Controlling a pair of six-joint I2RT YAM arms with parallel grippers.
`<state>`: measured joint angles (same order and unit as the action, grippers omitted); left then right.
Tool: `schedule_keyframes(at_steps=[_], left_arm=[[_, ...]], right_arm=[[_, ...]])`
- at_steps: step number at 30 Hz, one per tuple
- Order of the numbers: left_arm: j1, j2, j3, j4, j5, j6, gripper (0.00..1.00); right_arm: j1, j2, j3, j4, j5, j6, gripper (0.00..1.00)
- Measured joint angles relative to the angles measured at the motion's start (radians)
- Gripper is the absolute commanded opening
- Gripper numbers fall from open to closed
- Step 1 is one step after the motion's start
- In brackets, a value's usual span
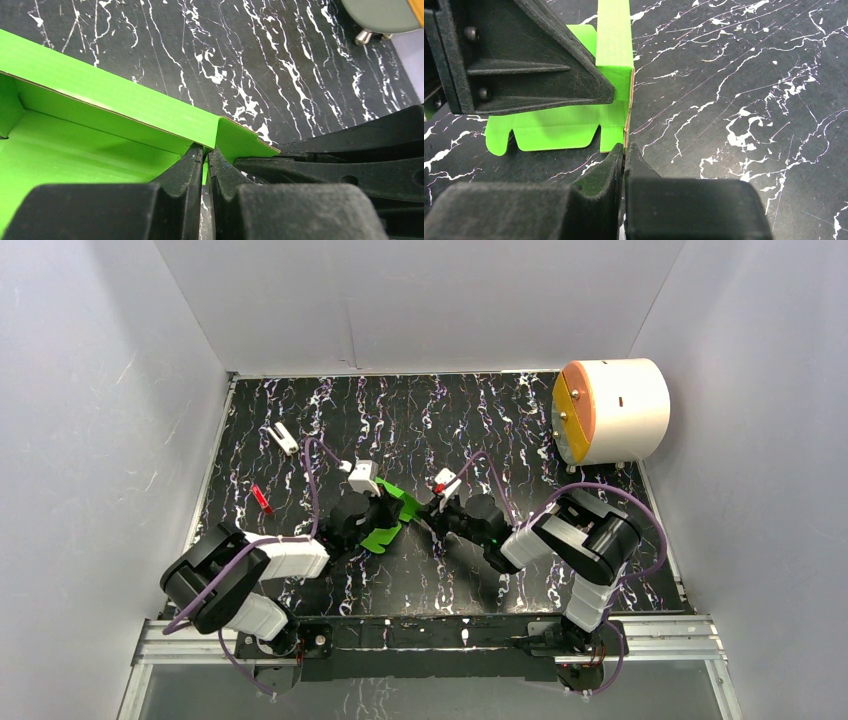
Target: Fold the paper box
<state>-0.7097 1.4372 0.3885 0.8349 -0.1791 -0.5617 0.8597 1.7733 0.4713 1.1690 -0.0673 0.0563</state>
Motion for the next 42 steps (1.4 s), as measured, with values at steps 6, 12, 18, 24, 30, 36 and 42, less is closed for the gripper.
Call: schedule_keyframes(at_steps=[6,12,18,24,30,36,42], left_arm=[[-0.028,0.037,-0.005,0.056,-0.071,0.072,0.09],[-0.042,0.059,-0.017,0.081,-0.123,0.12,0.17],[-0.033,-0.018,-0.098,0.049,-0.14,0.146,0.29],[-0.027,-0.196,-0.146,-0.012,-0.1,0.159,0.38],[-0.029,-0.307,-0.173,-0.1,-0.05,0.157,0.45],[-0.055,-0.343,-0.219,-0.159,-0.057,0.135,0.55],[-0.135,-0.302,-0.218,-0.12,-0.143,0.148,0.68]], right_arm=[[0.007,0.0,0.009,-0.016,0.008,-0.014,0.0],[0.01,0.0,0.01,-0.014,0.013,-0.018,0.0],[0.023,-0.006,0.01,-0.016,0.012,-0.023,0.0],[0.026,-0.013,0.01,-0.021,0.012,-0.027,0.0],[0.026,-0.013,0.01,-0.023,0.012,-0.027,0.0],[0.026,-0.013,0.01,-0.023,0.011,-0.026,0.0],[0.026,-0.013,0.01,-0.023,0.011,-0.026,0.0]])
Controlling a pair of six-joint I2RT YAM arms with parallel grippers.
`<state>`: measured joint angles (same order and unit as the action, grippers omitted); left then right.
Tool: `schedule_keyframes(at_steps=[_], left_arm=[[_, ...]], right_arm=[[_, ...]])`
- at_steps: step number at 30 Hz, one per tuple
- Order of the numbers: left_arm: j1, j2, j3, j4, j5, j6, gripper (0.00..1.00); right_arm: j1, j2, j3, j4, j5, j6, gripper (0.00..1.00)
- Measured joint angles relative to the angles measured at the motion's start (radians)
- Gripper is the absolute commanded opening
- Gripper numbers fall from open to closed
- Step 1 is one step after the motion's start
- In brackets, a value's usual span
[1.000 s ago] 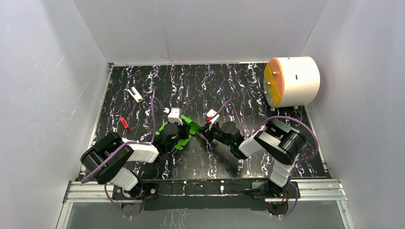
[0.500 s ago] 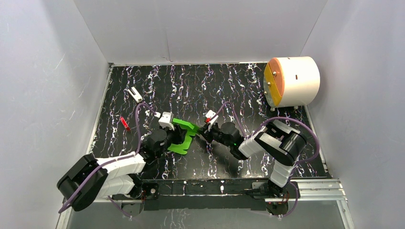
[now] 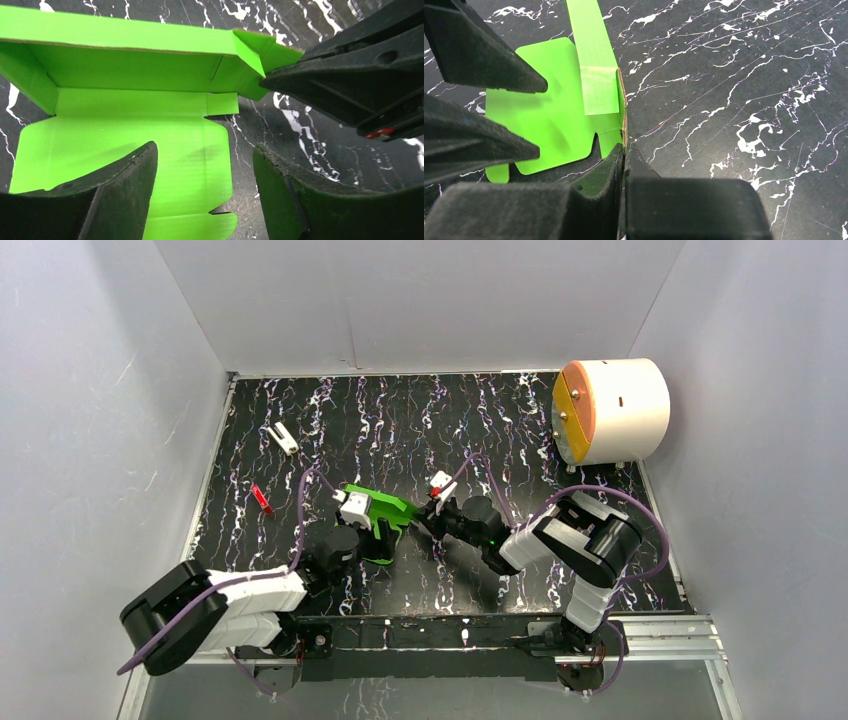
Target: Fold the paper box
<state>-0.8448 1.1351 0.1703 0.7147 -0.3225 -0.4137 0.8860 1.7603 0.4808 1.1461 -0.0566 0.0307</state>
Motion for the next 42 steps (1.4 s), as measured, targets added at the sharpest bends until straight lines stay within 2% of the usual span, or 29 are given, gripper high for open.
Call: schedule_keyframes(at_steps=[9,23,28,32,42], left_arm=[[-0.109,0.212,0.058,0.093,-0.129,0.116,0.7],[-0.121,0.412,0.163,0.192,-0.213,0.237,0.69],[-0.121,0.467,0.187,0.206,-0.24,0.256,0.64],[-0.121,0.503,0.201,0.215,-0.282,0.252,0.56],[-0.127,0.476,0.201,0.233,-0.344,0.204,0.4]], right_arm=[[0.0,0.0,0.0,0.0,0.0,0.0,0.0],[0.0,0.0,0.0,0.0,-0.012,0.003,0.0],[0.0,0.0,0.0,0.0,-0.018,0.003,0.0],[0.0,0.0,0.0,0.0,-0.023,0.004,0.0],[0.0,0.0,0.0,0.001,-0.022,0.003,0.0]])
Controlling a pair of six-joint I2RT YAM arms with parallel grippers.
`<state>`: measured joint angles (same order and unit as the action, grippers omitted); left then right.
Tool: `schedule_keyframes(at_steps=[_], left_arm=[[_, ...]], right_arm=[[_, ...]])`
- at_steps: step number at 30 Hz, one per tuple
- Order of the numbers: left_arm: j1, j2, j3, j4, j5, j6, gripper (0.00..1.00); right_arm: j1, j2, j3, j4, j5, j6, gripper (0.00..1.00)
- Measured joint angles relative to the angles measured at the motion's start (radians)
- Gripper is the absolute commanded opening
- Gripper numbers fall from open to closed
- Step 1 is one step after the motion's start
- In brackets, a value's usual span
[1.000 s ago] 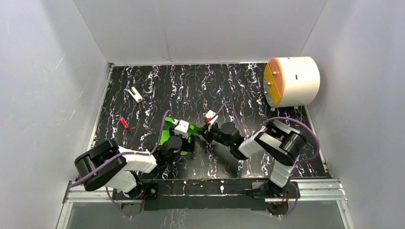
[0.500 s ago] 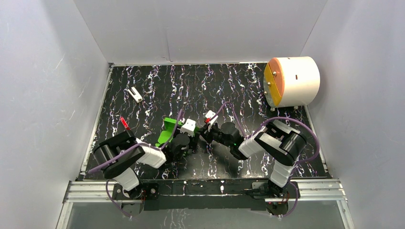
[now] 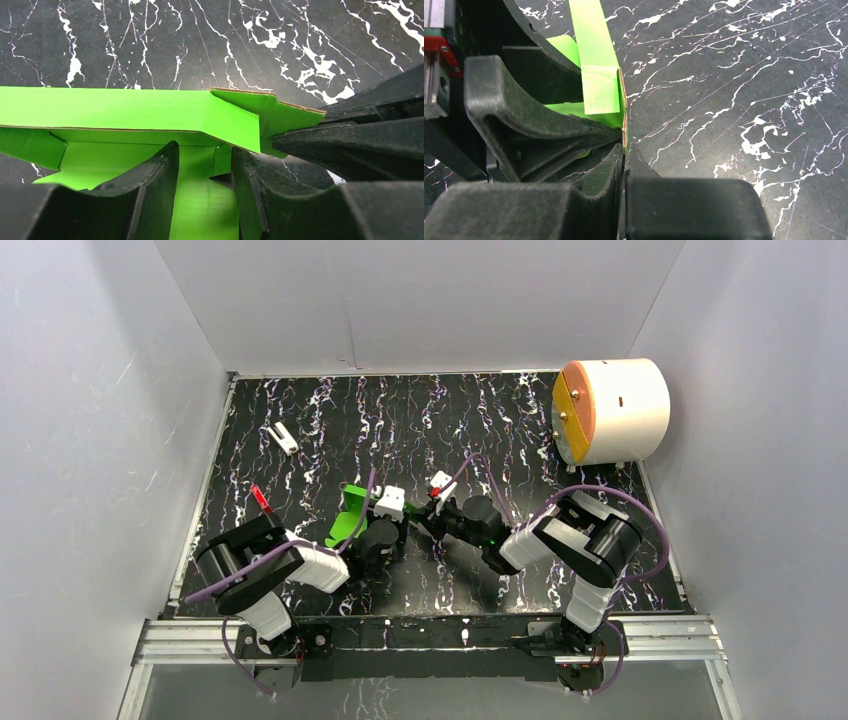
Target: Fold the paper box
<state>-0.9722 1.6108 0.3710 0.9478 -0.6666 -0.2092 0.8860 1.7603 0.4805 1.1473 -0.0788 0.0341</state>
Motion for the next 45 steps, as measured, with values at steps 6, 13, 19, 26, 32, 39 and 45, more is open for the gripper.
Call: schedule_keyframes(at_steps=[6,13,19,26,32,39,45], left_arm=[[0.019,-0.011,-0.004,0.002,-0.005,-0.031,0.38],[0.05,-0.011,-0.018,0.013,0.017,-0.085,0.37],[0.084,-0.028,-0.041,0.016,0.063,-0.155,0.41],[0.094,-0.14,-0.079,-0.029,0.119,-0.212,0.47],[0.111,-0.294,-0.121,-0.067,0.163,-0.276,0.53],[0.118,-0.462,-0.153,-0.139,0.221,-0.39,0.62],[0.121,-0.478,-0.145,-0.156,0.259,-0.466,0.66]], right_arm=[[0.0,0.0,0.0,0.0,-0.002,0.0,0.0],[0.0,0.0,-0.004,0.0,-0.001,0.0,0.0],[0.0,0.0,-0.005,-0.002,-0.007,0.0,0.0],[0.0,-0.019,-0.005,-0.002,0.005,-0.001,0.0],[0.001,-0.026,-0.005,-0.017,0.022,-0.006,0.0],[0.001,-0.026,-0.005,-0.039,0.027,-0.01,0.0],[0.001,-0.026,-0.005,-0.039,0.027,-0.011,0.0]])
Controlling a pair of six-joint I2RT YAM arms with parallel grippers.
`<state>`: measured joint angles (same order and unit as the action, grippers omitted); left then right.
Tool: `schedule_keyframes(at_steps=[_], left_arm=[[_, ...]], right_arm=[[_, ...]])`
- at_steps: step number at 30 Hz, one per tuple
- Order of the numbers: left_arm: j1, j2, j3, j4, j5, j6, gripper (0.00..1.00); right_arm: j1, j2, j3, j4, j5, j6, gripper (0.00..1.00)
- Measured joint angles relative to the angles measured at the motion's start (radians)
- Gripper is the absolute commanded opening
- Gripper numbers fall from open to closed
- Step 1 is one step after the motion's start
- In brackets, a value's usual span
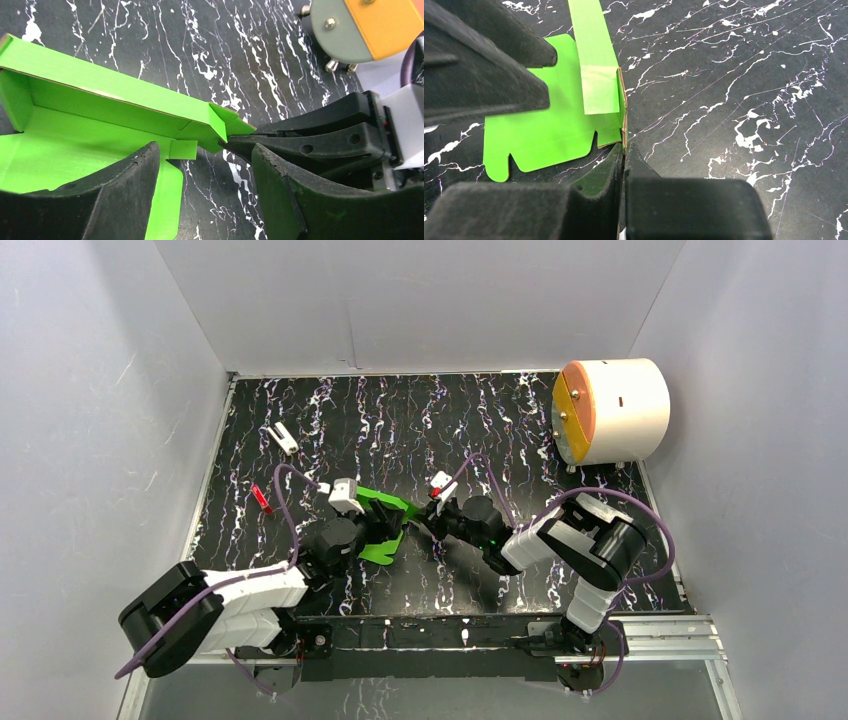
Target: Fold the paper box
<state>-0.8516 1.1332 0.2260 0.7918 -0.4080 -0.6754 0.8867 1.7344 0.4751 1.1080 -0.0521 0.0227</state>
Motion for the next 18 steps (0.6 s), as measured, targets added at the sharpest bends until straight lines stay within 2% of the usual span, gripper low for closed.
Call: schedule_keyframes(at_steps=[5,18], left_arm=[[0.0,0.069,0.005,0.003,0.047,0.037,0.66],[-0.014,0.269,0.021,0.06,0.106,0.286,0.67]], right_arm=[[0.0,0.0,0.0,0.0,0.0,0.0,0.0],[0.0,0.0,0.0,0.001,0.0,0.0,0.0]])
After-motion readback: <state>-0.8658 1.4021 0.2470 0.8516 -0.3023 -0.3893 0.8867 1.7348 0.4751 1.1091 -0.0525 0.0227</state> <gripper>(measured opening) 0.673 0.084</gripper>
